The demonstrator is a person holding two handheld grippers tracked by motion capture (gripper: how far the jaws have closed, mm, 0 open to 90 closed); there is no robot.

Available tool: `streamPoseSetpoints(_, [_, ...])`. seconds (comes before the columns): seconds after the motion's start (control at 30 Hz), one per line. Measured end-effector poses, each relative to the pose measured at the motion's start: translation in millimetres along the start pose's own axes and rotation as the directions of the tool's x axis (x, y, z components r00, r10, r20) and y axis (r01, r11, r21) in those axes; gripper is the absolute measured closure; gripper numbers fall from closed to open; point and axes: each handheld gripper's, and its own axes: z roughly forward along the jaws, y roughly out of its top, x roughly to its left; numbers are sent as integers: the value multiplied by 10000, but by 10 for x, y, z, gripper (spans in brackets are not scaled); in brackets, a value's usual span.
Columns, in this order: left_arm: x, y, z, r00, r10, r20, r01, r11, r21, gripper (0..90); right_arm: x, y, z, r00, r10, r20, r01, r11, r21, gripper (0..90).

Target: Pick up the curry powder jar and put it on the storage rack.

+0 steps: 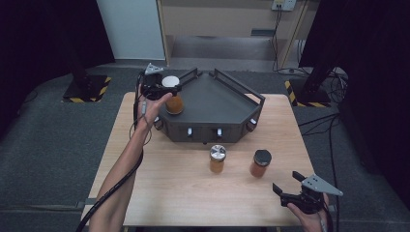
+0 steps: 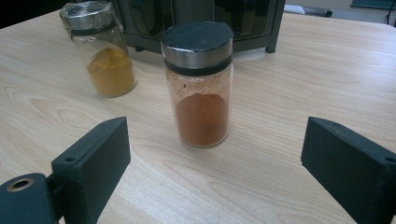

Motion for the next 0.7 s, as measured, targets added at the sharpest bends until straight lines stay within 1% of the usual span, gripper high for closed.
streamPoseSetpoints(0.07, [-8, -26, 1, 10000, 56, -40, -56, 10000, -53, 326, 0, -1, -2, 10000, 9, -1, -9, 10000, -12, 81])
streamPoseSetpoints(0.13, [-4, -48, 4, 10000, 22, -30, -22, 9999, -145, 325, 0, 0, -1, 10000, 8, -7, -8, 10000, -3, 80])
streamPoseSetpoints(0.2, [1, -46, 13, 10000, 36, -2, -36, 9999, -140, 324, -1, -2, 1, 10000, -24, -10, 24, 10000, -15, 81])
streamPoseSetpoints(0.3, [-35, -39, 25, 9999, 132, -89, -134, 9998, -120, 323, 1, -2, -2, 10000, -13, -8, 13, 10000, -20, 81])
streamPoseSetpoints(0.37, [-46, -41, 33, 9999, 62, -121, -64, 9999, -141, 320, 2, -1, 0, 10000, -10, 3, 10, 10000, -16, 81])
streamPoseSetpoints(0.4, [-35, -48, 33, 9999, -89, -61, 88, 9998, -199, 318, 5, -1, -1, 10000, -32, 14, 32, 10000, -17, 81])
streamPoseSetpoints(0.47, [-33, -51, 19, 9995, -309, -50, 307, 9989, -364, 276, 4, -1, -7, 10000, -33, -11, 33, 10000, -35, 81])
streamPoseSetpoints(0.5, [-40, -39, 10, 9996, -285, -56, 283, 9987, -427, 244, 5, -1, -7, 10000, -42, -1, 42, 10000, -37, 81])
streamPoseSetpoints(0.53, [-55, -11, 1, 9998, -138, -115, 133, 9990, -417, 218, 4, -2, -5, 10000, -44, 9, 44, 10000, -42, 81])
streamPoseSetpoints(0.57, [-87, 19, -12, 9996, 40, -285, -51, 9992, -386, 199, 4, -4, -3, 10000, -31, 13, 31, 10000, -45, 81])
streamPoseSetpoints(0.6, [-123, 48, -31, 9986, 123, -508, -143, 9991, -398, 165, 5, -3, -4, 10000, -30, 14, 30, 10000, -39, 81])
streamPoseSetpoints(0.63, [-121, 50, -45, 9987, 81, -510, -106, 9987, -490, 131, 4, -1, -7, 10000, -38, -2, 38, 10000, -34, 81])
streamPoseSetpoints(0.7, [-92, 65, -92, 9993, -93, -351, 70, 9978, -657, 119, 7, -4, -10, 10000, -41, 5, 41, 10000, -64, 81])
